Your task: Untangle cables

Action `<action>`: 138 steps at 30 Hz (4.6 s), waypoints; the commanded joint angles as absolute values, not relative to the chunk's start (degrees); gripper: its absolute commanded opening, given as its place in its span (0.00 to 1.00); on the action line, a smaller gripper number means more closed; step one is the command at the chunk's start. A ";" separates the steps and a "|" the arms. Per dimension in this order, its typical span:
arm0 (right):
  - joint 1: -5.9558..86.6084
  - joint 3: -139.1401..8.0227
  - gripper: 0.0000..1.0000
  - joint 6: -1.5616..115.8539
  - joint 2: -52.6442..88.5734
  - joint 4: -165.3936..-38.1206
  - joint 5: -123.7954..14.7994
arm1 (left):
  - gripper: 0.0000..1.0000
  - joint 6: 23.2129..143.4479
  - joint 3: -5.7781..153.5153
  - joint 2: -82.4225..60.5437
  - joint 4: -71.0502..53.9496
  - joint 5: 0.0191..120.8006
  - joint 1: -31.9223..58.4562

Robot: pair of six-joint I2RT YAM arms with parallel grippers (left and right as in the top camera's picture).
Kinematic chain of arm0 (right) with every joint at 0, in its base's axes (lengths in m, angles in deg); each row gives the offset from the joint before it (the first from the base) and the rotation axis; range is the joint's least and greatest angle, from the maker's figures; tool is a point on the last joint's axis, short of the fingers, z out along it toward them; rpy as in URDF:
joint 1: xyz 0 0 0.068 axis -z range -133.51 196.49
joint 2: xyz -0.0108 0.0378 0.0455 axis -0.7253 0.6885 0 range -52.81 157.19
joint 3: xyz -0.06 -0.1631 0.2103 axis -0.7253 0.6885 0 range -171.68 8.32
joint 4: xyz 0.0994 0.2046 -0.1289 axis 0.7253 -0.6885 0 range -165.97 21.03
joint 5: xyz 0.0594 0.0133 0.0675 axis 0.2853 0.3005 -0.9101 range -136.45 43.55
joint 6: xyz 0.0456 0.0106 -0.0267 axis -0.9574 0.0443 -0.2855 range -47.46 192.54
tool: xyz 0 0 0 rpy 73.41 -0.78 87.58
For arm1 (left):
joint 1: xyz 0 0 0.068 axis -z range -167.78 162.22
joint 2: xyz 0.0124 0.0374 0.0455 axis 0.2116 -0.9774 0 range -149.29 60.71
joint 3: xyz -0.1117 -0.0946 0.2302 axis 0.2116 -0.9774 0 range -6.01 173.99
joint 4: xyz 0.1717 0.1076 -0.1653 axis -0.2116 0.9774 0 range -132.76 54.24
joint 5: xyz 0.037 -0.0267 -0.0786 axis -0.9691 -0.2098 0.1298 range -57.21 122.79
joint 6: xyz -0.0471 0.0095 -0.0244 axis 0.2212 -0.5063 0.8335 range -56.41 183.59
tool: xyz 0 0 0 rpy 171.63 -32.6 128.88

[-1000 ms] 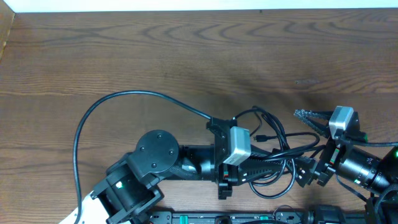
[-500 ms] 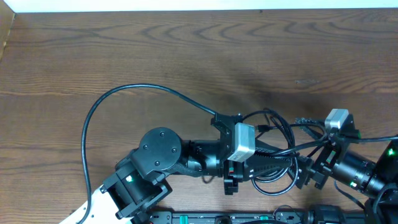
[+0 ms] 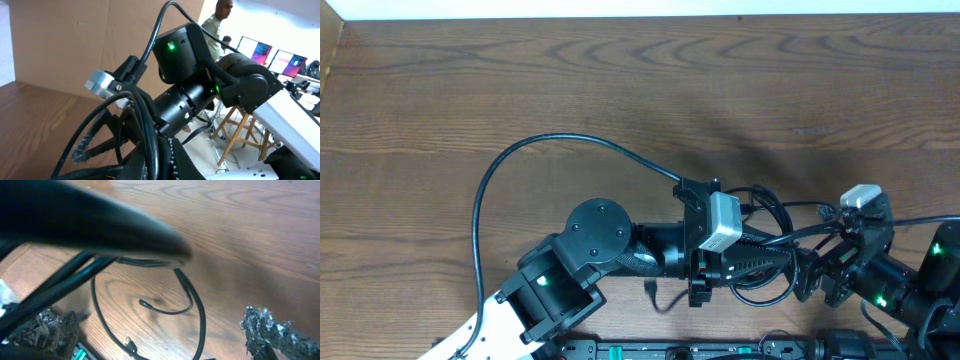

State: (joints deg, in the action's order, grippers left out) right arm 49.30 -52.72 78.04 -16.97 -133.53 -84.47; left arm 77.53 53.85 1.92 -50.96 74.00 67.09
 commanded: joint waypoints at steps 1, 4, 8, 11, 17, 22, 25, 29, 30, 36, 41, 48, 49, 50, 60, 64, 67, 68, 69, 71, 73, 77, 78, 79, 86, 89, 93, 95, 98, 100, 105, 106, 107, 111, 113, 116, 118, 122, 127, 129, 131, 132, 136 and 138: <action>49.41 -50.93 0.99 81.47 -16.41 -136.15 -68.41 | 0.07 77.53 57.24 5.53 -56.41 75.62 67.20; 49.41 -50.93 0.99 82.26 -16.41 -137.66 -65.13 | 0.07 77.57 57.24 5.81 -58.13 75.64 66.65; 49.41 -50.93 0.99 82.30 -16.41 -138.27 -62.46 | 0.07 77.59 57.24 6.69 -58.31 75.64 64.88; 49.41 -50.93 0.99 82.26 -16.41 -138.47 -57.46 | 0.08 77.61 57.24 7.45 -58.31 75.64 63.11; 49.41 -50.93 0.99 78.70 -16.41 -139.03 -49.20 | 0.07 77.61 57.24 9.90 -58.31 75.67 60.40; 49.41 -50.93 0.99 78.35 -16.41 -139.01 -47.23 | 0.08 77.64 57.24 11.56 -58.24 75.67 57.98; 49.41 -50.93 0.99 77.15 -16.41 -139.03 -44.96 | 0.07 77.64 57.24 12.26 -58.26 75.67 56.36; 49.41 -50.93 0.99 73.95 -16.41 -139.08 -39.60 | 0.07 77.64 57.24 12.90 -58.31 75.64 54.37; 49.41 -50.93 0.99 73.34 -16.41 -139.08 -38.88 | 0.08 77.64 57.24 13.00 -58.29 75.67 53.80; 49.41 -50.93 0.99 73.12 -16.41 -139.06 -38.14 | 0.07 77.86 57.24 13.42 -58.22 75.67 50.78; 49.41 -50.93 0.99 73.01 -16.43 -138.73 -42.97 | 0.08 77.86 57.24 13.40 -55.25 75.67 48.69; 49.41 -50.93 0.99 79.96 -16.43 -137.55 -55.14 | 0.07 77.90 57.24 13.33 -50.77 74.57 46.98; 49.41 -50.93 0.99 81.34 -16.43 -137.42 -57.48 | 0.08 78.36 57.24 13.29 -49.83 73.22 46.83; 49.41 -50.93 0.99 83.09 -16.43 -137.33 -60.19 | 0.07 78.97 57.24 13.27 -48.84 71.36 46.72; 49.41 -50.93 0.99 90.61 -16.43 -137.53 -72.54 | 0.08 80.39 57.24 10.97 -41.46 52.06 46.61; 49.41 -50.93 0.99 90.61 -16.43 -137.55 -72.54 | 0.15 80.39 57.24 7.69 -40.06 47.65 46.61; 49.41 -50.93 0.99 90.59 -16.43 -137.61 -72.54 | 0.48 80.41 57.24 4.61 -37.59 43.73 46.61; 49.41 -50.93 0.99 90.61 -16.43 -137.66 -72.54 | 0.66 80.41 57.24 3.65 -36.67 42.79 46.61; 49.41 -50.93 0.99 90.61 -16.43 -137.68 -72.54 | 0.83 80.41 57.24 2.71 -35.55 42.03 46.61; 49.41 -50.93 0.99 90.61 -16.43 -137.68 -72.54 | 0.95 80.43 57.24 1.07 -33.04 40.98 46.61; 49.41 -50.93 0.99 90.61 -16.43 -137.68 -72.54 | 0.95 80.46 57.24 -0.24 -30.09 40.24 46.61; 49.41 -50.93 0.99 90.61 -16.43 -137.72 -72.52 | 0.95 83.17 57.24 -1.01 -23.53 34.82 46.61; 49.41 -50.93 0.99 90.61 -16.43 -137.72 -72.52 | 0.96 83.49 57.24 -0.94 -21.92 33.79 46.61; 49.41 -50.93 0.99 90.61 -16.43 -137.72 -72.52 | 0.96 83.89 57.24 -0.79 -20.30 33.29 46.61; 49.41 -50.93 0.99 90.15 -16.43 -137.50 -78.16 | 0.96 85.48 57.24 1.05 -5.52 33.37 46.61; 49.41 -50.93 0.99 90.17 -16.43 -137.83 -82.09 | 0.96 86.69 57.24 2.34 2.54 33.11 46.61; 49.41 -50.93 0.99 89.08 -16.01 -138.27 -82.55 | 0.96 93.77 57.24 4.20 12.86 28.46 45.89; 49.39 -50.93 0.99 86.85 -14.77 -138.62 -81.85 | 0.96 96.54 57.24 5.07 16.86 26.01 45.25; 49.39 -50.93 0.99 86.33 -11.03 -140.11 -81.76 | 0.96 100.63 57.24 6.32 21.75 21.35 44.56; 49.30 -50.93 0.99 86.33 -7.79 -141.20 -81.76 | 0.96 101.24 57.24 6.88 23.59 18.47 44.53; 45.43 -50.93 0.93 87.77 1.06 -142.20 -81.57 | 0.96 101.24 57.24 7.72 24.29 15.54 44.53; 43.92 -50.93 0.93 87.79 3.03 -142.07 -81.00 | 0.96 101.22 57.24 7.80 24.27 15.54 44.53; 42.48 -50.93 0.93 87.79 4.71 -142.01 -80.41 | 0.96 101.22 57.24 7.78 24.27 15.54 44.53; 36.60 -50.93 0.99 87.35 11.11 -140.32 -78.09 | 0.96 101.20 57.24 7.50 24.31 15.56 44.53; 34.15 -50.93 0.99 85.39 14.17 -138.47 -76.48 | 0.96 101.20 57.24 7.39 24.31 15.56 44.53; 31.90 -50.93 0.99 82.83 18.02 -136.56 -74.60 | 0.96 101.20 57.24 7.21 24.49 15.56 44.53; 31.11 -50.93 0.99 82.85 20.16 -135.36 -74.18 | 0.96 101.20 57.24 7.21 24.49 15.56 44.53; 30.24 -50.93 0.99 82.83 24.34 -132.48 -71.12 | 0.96 101.20 57.24 7.23 24.51 15.56 44.53; 30.24 -50.93 0.99 82.89 28.82 -128.85 -69.26 | 0.96 101.20 57.24 7.21 24.51 15.56 44.53; 30.15 -50.93 0.99 82.92 30.94 -127.38 -69.09 | 0.96 101.20 57.24 7.21 24.51 15.56 44.53; 29.58 -50.93 0.99 83.40 32.99 -126.79 -69.11 | 0.96 101.20 57.24 7.21 24.51 15.56 44.53; 29.08 -50.93 0.98 83.55 34.00 -126.73 -69.11 | 0.96 101.20 57.24 7.21 24.51 15.56 44.53; 25.65 -50.90 0.89 83.99 37.84 -126.62 -69.00 | 0.96 101.20 57.24 7.23 24.51 15.56 44.53; 23.73 -50.90 0.63 83.88 39.37 -125.92 -68.17 | 0.96 101.20 57.24 7.21 24.51 15.56 44.53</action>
State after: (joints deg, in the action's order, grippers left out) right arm 26.26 -51.06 83.88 37.80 -126.44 -68.91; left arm 100.94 55.75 7.23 24.31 16.98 44.88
